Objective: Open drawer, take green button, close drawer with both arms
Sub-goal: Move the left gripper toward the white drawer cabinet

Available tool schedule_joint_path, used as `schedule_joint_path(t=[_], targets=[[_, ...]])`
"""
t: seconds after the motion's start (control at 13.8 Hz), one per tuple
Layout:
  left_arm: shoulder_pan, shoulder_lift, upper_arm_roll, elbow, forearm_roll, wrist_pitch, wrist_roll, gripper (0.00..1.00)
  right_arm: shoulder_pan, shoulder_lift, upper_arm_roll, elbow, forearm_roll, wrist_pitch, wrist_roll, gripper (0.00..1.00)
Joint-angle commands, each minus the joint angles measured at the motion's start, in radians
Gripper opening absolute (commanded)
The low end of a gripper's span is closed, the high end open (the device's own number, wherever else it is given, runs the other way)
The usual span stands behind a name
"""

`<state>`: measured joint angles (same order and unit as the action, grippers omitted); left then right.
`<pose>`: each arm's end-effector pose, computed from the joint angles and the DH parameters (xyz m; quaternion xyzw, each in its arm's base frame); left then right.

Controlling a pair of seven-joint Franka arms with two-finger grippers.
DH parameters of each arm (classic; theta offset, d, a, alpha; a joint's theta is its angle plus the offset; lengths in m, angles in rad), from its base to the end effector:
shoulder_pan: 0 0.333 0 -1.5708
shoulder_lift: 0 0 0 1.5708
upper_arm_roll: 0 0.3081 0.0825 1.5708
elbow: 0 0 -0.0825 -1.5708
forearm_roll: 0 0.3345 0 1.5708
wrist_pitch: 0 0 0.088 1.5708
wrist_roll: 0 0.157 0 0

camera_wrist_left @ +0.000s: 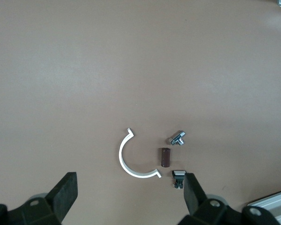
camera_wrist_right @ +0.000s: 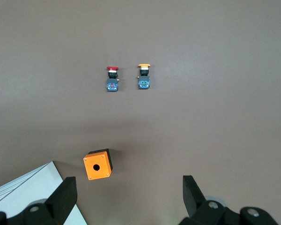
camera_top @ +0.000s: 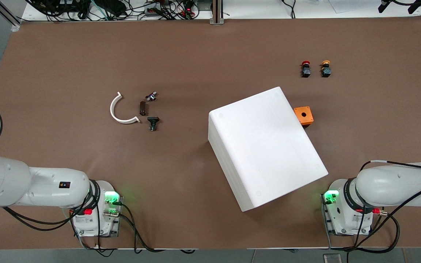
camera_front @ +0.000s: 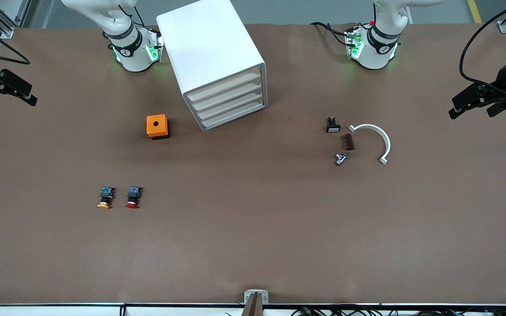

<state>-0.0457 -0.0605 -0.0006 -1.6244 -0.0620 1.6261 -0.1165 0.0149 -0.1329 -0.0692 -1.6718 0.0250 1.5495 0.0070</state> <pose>0.4943 -0.0323 0.5794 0.9984 0.0358 0.0285 0.0334 0.4618 -0.0232 0.5863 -0.9994 0.0300 -0.0055 0.0170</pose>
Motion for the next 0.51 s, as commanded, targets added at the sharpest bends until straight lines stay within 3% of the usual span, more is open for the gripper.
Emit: schedule_joint_path(t=[0.0,0.43], targets=[[0.000,0.005,-0.002,0.015,0.025,-0.015,0.001,1.00,-0.010,-0.022,0.008,-0.014,0.015,-0.002,-0.012,1.00],[0.009,0.019,0.001,0.018,0.024,-0.015,-0.002,1.00,-0.013,-0.022,0.005,-0.014,0.015,-0.005,-0.012,1.00]])
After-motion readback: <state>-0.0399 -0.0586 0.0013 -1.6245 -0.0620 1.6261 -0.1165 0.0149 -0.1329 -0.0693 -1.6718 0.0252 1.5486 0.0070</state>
